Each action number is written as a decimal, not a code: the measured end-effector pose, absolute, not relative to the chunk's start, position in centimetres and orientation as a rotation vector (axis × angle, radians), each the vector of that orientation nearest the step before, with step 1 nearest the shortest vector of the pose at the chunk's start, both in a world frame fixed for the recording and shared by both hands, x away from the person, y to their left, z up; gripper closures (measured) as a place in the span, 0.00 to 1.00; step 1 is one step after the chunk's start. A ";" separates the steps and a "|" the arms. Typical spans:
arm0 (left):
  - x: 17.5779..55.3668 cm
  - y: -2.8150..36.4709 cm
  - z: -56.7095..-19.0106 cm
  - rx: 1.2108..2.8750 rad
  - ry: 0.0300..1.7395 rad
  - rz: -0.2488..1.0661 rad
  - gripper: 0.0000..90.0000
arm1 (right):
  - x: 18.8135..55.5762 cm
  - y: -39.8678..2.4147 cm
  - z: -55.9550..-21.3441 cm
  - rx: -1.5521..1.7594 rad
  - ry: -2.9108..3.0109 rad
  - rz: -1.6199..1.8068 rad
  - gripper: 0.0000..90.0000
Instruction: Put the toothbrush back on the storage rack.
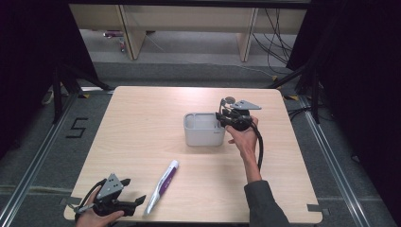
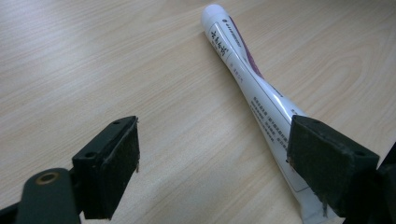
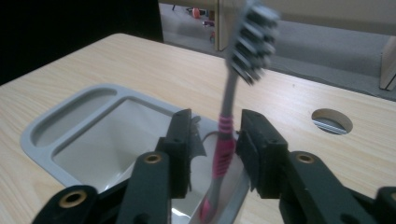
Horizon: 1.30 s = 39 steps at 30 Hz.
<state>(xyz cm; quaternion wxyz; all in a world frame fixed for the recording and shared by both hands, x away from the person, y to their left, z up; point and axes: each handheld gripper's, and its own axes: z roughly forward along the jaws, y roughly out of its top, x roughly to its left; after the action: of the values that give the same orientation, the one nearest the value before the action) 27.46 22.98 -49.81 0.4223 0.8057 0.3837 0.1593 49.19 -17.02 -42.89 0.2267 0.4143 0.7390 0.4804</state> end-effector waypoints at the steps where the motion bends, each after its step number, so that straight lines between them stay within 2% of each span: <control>1: 27.4 23.0 -49.8 2.026 0.956 0.399 0.18 | 49.0 -16.9 -42.7 1.178 2.017 1.347 0.64; 11: 27.5 23.0 -49.8 2.006 0.961 0.395 0.18 | 47.6 -18.4 -41.4 1.194 1.983 1.357 0.48; 27: 27.5 23.0 -49.8 2.006 0.964 0.398 0.18 | 42.9 -20.2 -40.7 1.175 2.040 1.378 0.45; 39: 27.3 23.0 -49.6 2.010 0.950 0.393 0.18 | 39.6 -21.4 -42.8 1.149 2.105 1.300 0.44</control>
<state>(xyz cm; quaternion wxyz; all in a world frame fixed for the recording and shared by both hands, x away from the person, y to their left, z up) 27.33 23.04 -49.63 0.4276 0.8048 0.3805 0.1572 39.60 -21.42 -42.75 0.2054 0.4123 0.7551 0.4666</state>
